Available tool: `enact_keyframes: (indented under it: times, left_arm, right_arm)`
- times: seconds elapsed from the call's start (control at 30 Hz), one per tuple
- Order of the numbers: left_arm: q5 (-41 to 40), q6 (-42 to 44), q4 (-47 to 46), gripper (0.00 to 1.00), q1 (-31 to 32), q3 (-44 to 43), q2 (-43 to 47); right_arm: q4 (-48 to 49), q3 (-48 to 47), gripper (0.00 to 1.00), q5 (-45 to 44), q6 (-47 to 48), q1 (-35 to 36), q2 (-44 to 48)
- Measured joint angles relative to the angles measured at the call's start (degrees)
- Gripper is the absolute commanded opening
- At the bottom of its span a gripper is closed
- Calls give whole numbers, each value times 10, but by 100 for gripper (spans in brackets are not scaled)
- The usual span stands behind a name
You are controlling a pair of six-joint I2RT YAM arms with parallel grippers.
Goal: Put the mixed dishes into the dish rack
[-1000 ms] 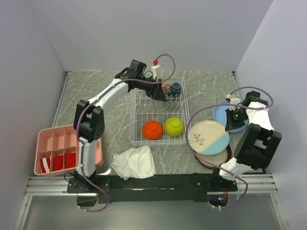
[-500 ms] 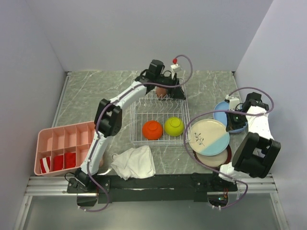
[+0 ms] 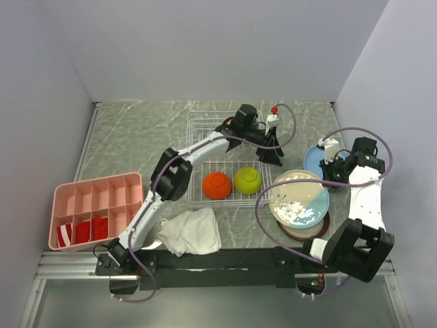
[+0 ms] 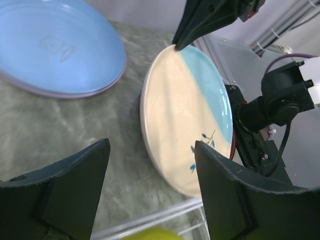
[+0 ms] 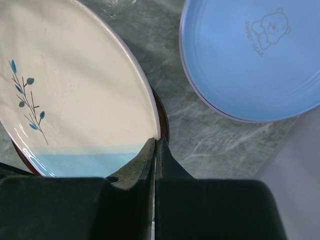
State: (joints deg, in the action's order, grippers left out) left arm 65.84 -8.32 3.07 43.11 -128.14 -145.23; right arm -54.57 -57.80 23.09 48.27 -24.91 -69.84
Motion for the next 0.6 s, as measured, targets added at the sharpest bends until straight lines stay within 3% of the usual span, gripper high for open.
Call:
enact_keyframes:
  times: [0.3, 0.53, 0.6]
  left_arm:
    - [24, -8, -43, 66, 49, -9, -37]
    - [31, -30, -60, 54, 54, -31, -54]
    - [30, -40, -65, 54, 54, -45, -64]
  right_arm:
    - [4, 23, 0, 17, 30, 0, 45]
    - [7, 30, 0, 21, 41, 0, 56]
    - [10, 30, 0, 20, 43, 0, 56]
